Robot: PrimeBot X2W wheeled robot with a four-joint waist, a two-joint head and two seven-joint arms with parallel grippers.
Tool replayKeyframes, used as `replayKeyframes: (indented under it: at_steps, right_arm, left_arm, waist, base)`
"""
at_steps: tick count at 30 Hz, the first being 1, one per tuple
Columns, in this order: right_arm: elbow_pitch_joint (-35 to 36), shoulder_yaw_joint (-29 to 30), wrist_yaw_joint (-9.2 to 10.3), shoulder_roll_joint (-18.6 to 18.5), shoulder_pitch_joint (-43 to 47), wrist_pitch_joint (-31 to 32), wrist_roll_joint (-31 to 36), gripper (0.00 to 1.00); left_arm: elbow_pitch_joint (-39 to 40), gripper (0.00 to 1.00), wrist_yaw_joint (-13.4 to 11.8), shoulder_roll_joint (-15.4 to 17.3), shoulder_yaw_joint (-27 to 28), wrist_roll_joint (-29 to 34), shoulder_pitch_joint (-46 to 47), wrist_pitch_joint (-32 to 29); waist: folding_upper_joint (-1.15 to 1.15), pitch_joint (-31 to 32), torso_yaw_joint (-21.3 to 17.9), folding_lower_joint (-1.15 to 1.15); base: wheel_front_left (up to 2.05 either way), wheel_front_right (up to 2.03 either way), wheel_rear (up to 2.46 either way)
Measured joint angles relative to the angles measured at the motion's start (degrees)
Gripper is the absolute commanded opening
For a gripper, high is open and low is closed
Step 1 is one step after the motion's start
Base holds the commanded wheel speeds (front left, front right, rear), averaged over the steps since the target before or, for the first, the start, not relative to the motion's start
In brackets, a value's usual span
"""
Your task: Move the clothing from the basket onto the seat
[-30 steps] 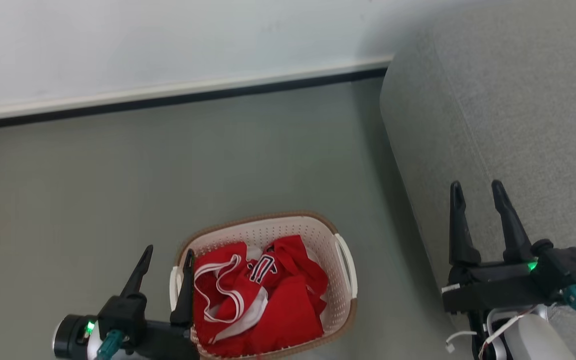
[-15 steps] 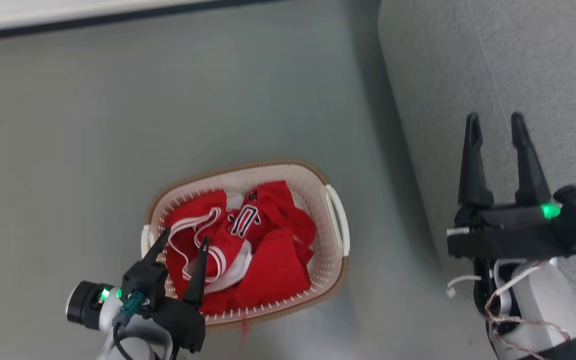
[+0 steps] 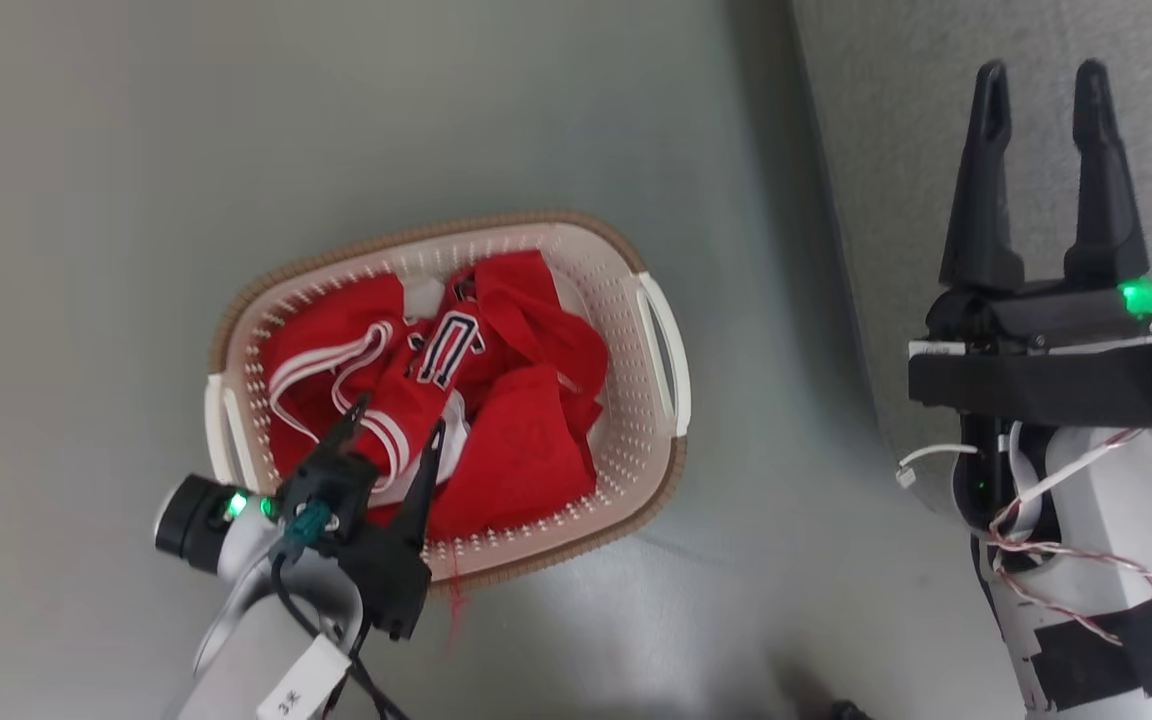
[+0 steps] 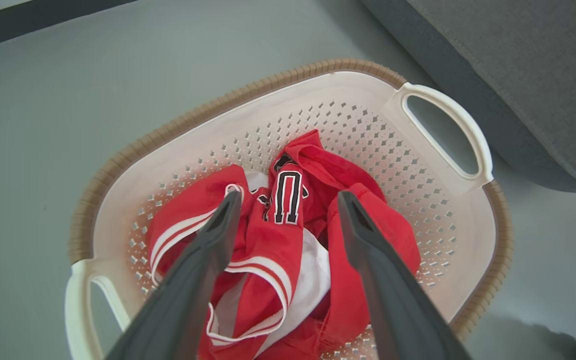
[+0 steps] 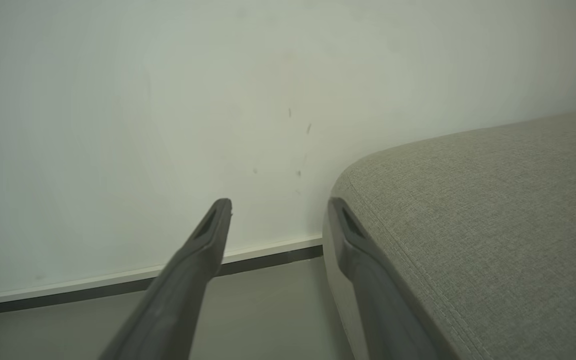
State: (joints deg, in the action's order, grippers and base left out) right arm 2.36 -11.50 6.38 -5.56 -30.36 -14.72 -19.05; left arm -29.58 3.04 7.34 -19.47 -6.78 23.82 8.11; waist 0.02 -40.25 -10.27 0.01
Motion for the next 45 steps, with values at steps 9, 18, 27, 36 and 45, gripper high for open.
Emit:
replayKeyframes:
  at_steps: [9,18,27,36,45]
  right_arm:
    - [-1.34,0.35,-0.16,0.47,-2.05,0.00,0.44,1.00]
    - [-2.00,-0.38,-0.85,1.14,-3.36,-0.01,0.44,1.00]
    - [-1.94,-0.33,-1.05,1.46,-4.38,-0.01,0.45,1.00]
    - [-2.35,0.15,-1.34,1.69,-4.37,-0.01,1.00,1.00]
    - [-3.31,0.35,-1.35,1.92,-4.53,-0.01,1.20,1.00]
  left_arm:
    - [-5.98,1.00,0.49,-0.42,-1.80,1.42,4.10,0.08]
    - [-10.46,1.00,-0.21,0.31,-1.22,2.52,7.78,0.56]
    - [-14.89,1.00,-1.11,1.05,-0.83,3.37,11.67,0.23]
    - [-19.34,1.00,-3.13,0.75,-0.98,3.96,13.35,0.23]
    - [-21.94,0.00,-5.06,-0.05,-0.96,4.46,14.93,1.49]
  waist:
    - [0.00,-6.32,-1.07,0.00]
    - [-0.01,-8.93,-2.57,-0.01]
    - [-0.01,-11.28,-4.05,-0.01]
    - [-0.01,-12.40,-4.89,-0.01]
    - [-0.02,-12.08,-4.91,-0.01]
  base:
    - [0.00,0.00,0.00]
    - [0.00,0.00,0.00]
    - [0.00,0.00,0.00]
    - [0.00,0.00,0.00]
    - [0.00,0.00,0.00]
